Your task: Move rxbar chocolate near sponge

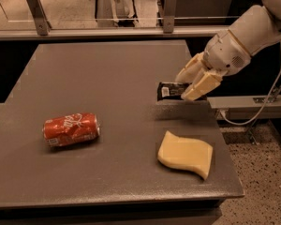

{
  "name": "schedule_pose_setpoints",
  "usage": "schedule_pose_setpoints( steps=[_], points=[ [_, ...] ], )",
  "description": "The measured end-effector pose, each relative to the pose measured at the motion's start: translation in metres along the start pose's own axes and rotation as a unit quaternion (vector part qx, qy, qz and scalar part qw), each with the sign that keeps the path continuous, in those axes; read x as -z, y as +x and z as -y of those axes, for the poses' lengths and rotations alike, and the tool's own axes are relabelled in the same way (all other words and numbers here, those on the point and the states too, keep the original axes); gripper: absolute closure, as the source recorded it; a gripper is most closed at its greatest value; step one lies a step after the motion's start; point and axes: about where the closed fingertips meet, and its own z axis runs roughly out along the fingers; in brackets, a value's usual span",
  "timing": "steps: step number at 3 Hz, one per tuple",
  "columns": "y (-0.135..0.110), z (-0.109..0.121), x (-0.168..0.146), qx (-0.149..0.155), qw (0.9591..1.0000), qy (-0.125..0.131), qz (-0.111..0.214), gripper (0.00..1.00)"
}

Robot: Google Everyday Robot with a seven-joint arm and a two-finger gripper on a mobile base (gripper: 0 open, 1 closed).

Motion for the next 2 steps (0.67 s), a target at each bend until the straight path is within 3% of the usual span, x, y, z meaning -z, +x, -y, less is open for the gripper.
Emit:
schedule_pose_setpoints(
  steps=[1, 2],
  points=[
    [0.011, -0.020, 0.004, 0.030, 0.9994, -0.014, 0.004, 0.59],
    [0.005, -0.036, -0.004, 0.058, 0.9977, -0.033, 0.010, 0.36]
  ],
)
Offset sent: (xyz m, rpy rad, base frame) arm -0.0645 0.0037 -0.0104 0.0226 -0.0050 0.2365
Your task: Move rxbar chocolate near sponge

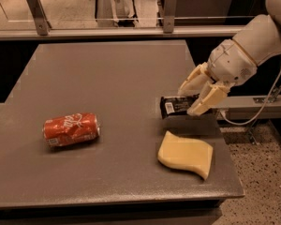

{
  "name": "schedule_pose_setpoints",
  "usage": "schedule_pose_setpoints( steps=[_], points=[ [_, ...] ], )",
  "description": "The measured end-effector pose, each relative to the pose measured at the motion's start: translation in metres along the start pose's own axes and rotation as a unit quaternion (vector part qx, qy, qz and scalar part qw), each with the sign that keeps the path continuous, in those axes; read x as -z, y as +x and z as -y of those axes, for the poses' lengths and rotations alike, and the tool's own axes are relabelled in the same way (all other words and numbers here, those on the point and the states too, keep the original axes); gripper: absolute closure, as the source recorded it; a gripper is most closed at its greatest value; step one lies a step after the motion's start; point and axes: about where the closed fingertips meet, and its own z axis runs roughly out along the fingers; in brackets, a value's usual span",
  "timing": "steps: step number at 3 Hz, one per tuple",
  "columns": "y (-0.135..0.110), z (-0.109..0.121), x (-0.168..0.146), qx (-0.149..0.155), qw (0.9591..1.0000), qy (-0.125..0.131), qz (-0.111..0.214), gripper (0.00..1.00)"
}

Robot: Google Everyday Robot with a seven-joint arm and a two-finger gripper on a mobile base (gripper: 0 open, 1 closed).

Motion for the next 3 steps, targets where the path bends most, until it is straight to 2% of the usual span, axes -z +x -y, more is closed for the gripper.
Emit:
schedule_pose_setpoints(
  steps=[1, 2, 3],
  points=[
    [-0.027, -0.018, -0.013, 0.037, 0.9991, -0.018, 0.013, 0.12],
    [-0.056, -0.032, -0.025, 0.064, 0.9971, -0.033, 0.024, 0.00],
    [-0.056, -0.031, -0.025, 0.064, 0.9971, -0.033, 0.024, 0.00]
  ],
)
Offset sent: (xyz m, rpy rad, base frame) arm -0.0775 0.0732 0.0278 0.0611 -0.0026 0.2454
